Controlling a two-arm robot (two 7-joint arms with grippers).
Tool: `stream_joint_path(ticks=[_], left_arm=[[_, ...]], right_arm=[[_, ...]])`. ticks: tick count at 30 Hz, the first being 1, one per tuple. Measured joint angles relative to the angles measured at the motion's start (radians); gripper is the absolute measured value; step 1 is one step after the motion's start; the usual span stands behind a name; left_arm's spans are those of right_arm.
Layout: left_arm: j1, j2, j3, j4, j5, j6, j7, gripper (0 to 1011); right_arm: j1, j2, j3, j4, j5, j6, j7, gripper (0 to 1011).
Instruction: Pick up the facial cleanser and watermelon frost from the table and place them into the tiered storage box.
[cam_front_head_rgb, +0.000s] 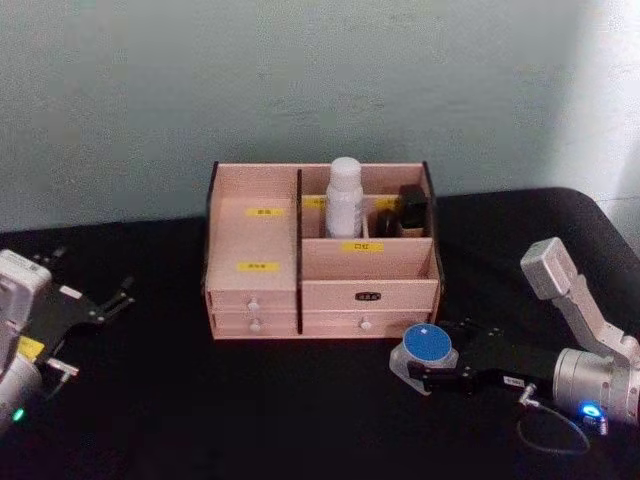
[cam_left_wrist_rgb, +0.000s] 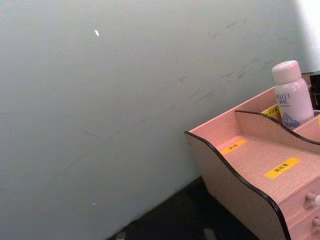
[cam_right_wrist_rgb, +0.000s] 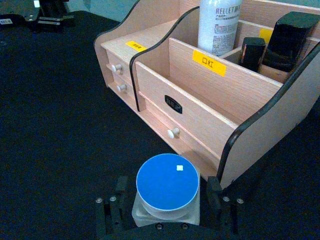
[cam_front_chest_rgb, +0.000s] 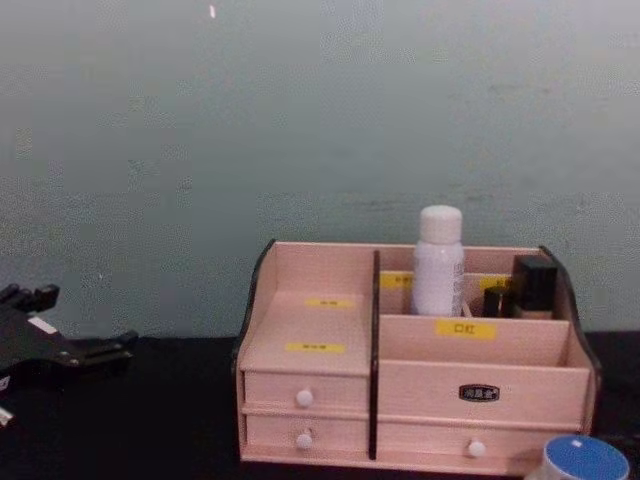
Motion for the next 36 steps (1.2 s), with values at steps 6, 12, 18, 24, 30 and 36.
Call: stream_joint_path(ticks=[6,12,18,24,30,36], left_arm=[[0.0,0.0,0.0,0.0,0.0,0.0,0.0,1001],[0.0,0.0,0.0,0.0,0.0,0.0,0.0,1001],[0.0,0.0,0.0,0.0,0.0,0.0,0.0,1001],[0.0,0.0,0.0,0.0,0.0,0.0,0.0,1001],[0.0,0.0,0.0,0.0,0.0,0.0,0.0,1001],[0.0,0.0,0.0,0.0,0.0,0.0,0.0,1001]], right_arm=[[0.0,0.0,0.0,-0.001,0.0,-0.001,0.0,1000],[0.0,0.001,0.0,-0.001,0.0,-0.001,0.0,1000],[-0.001,0.001,0.0,-0.001,0.0,-0.001,0.0,1000],[-0.001,0.001,0.0,-0.001,0.0,-0.001,0.0,1000],[-0.001,0.001,0.0,-0.001,0.0,-0.001,0.0,888],[-0.001,0.001,0.0,-0.001,0.0,-0.001,0.0,731]])
